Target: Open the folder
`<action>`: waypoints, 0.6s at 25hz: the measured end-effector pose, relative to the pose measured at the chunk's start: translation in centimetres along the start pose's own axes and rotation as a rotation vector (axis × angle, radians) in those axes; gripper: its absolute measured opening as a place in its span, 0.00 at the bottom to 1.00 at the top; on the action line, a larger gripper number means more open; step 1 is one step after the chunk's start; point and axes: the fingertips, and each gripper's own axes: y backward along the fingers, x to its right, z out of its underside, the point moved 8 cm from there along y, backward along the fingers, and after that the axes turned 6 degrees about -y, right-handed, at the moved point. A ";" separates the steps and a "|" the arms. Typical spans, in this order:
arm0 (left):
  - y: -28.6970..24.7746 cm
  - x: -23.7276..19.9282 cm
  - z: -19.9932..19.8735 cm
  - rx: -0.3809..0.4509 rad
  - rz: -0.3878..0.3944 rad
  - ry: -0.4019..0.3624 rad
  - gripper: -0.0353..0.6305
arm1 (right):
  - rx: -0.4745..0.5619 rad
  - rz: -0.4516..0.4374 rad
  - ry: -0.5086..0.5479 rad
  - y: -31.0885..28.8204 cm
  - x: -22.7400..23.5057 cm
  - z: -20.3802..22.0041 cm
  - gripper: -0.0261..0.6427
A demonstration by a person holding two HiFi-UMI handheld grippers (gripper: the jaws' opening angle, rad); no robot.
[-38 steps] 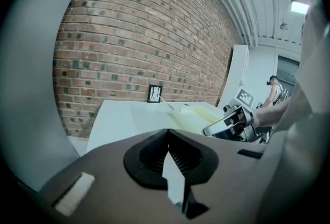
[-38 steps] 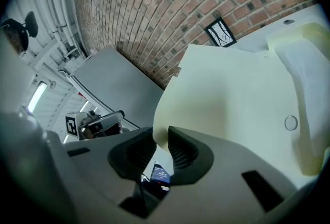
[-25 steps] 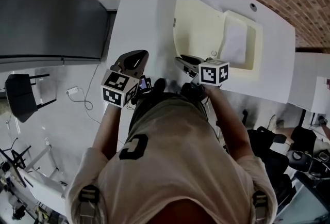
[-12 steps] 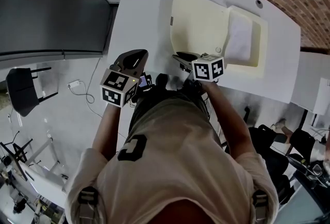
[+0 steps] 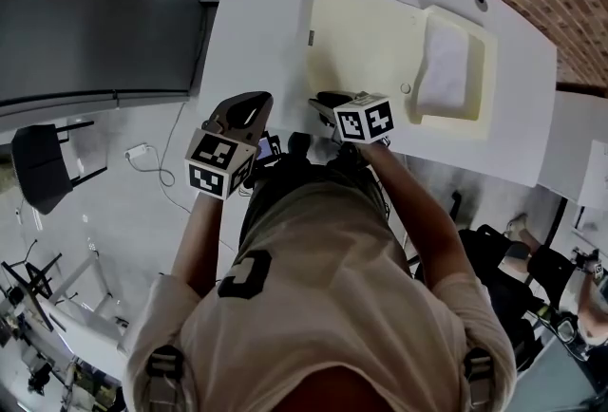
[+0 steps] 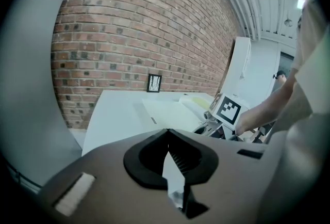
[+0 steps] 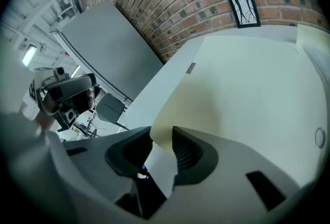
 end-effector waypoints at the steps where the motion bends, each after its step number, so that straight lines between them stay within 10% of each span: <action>1: 0.1 -0.1 0.0 0.003 -0.001 0.000 0.06 | -0.005 0.002 -0.002 -0.2 0.0 0.0 0.20; 15: 1.1 -0.5 1.0 0.003 -0.011 0.020 0.06 | -0.062 0.019 0.015 -2.5 0.1 0.7 0.25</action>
